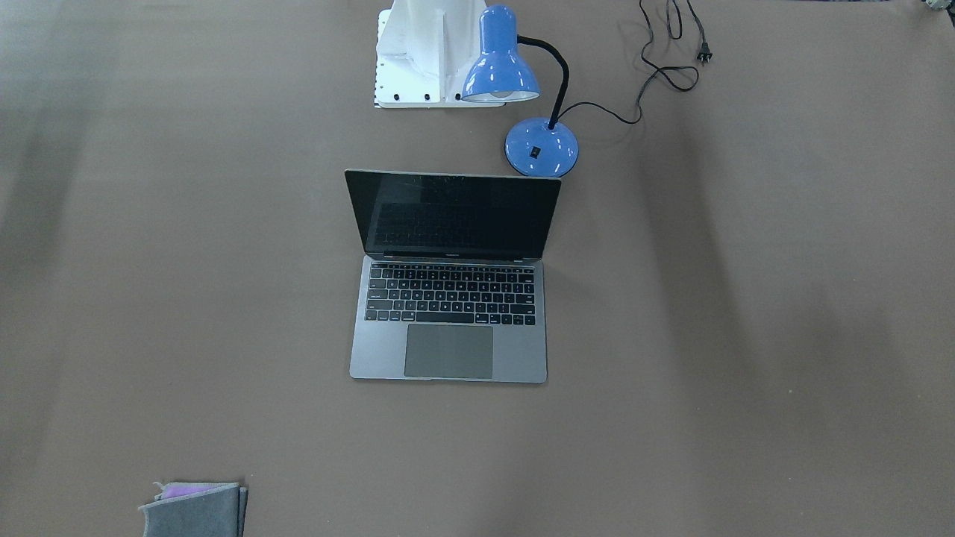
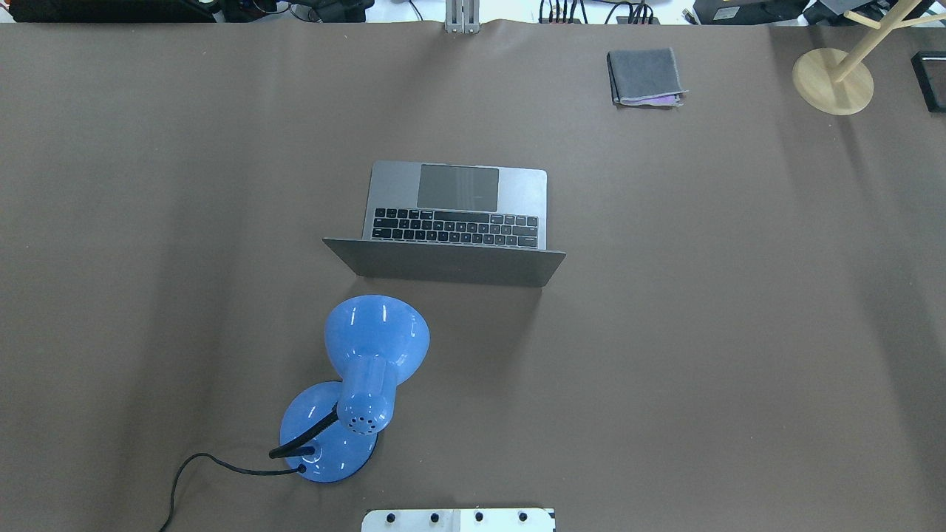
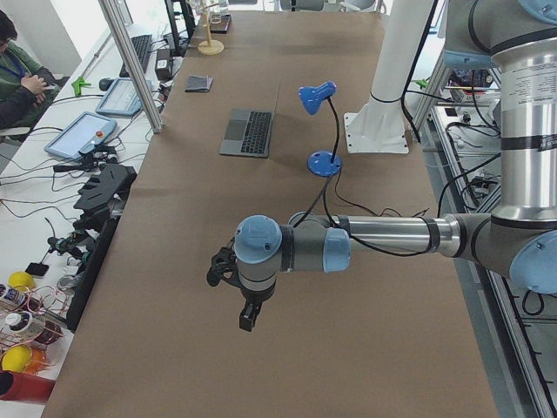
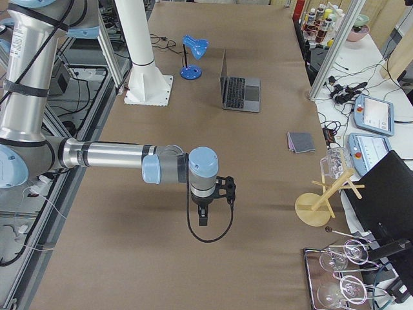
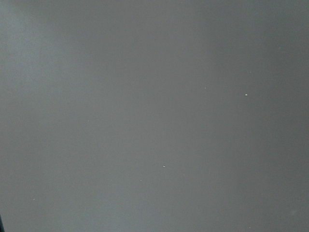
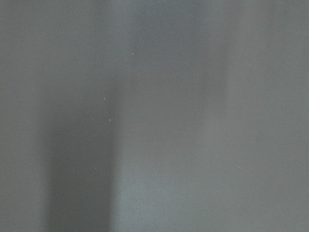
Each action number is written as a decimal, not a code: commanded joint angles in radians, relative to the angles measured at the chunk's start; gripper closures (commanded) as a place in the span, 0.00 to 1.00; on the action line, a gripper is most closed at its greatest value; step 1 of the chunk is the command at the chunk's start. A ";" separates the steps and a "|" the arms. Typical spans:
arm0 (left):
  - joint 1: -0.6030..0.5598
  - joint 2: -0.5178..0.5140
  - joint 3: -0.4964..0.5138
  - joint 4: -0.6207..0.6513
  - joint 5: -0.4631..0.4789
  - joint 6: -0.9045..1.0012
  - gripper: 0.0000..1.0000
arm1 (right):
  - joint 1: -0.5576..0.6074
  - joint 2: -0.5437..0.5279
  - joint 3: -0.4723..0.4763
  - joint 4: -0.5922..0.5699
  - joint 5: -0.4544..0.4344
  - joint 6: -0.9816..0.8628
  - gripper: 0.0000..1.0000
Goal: Close laptop
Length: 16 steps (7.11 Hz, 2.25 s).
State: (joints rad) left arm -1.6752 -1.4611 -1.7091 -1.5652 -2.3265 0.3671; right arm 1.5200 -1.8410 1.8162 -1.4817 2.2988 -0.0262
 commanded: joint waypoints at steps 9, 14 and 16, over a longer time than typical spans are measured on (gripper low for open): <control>0.102 -0.134 0.069 -0.475 -0.143 -0.080 0.01 | -0.117 0.100 -0.005 0.443 0.122 0.290 0.01; 0.487 -0.226 0.066 -0.827 -0.142 -0.775 0.01 | -0.539 0.184 0.082 0.862 -0.081 1.106 0.05; 0.618 -0.249 0.062 -0.978 -0.142 -1.104 0.01 | -0.688 0.181 0.178 0.860 -0.174 1.280 0.12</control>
State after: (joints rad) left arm -1.1363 -1.6970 -1.6449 -2.4555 -2.4684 -0.5519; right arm 0.9231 -1.6599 1.9381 -0.6276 2.1853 1.1457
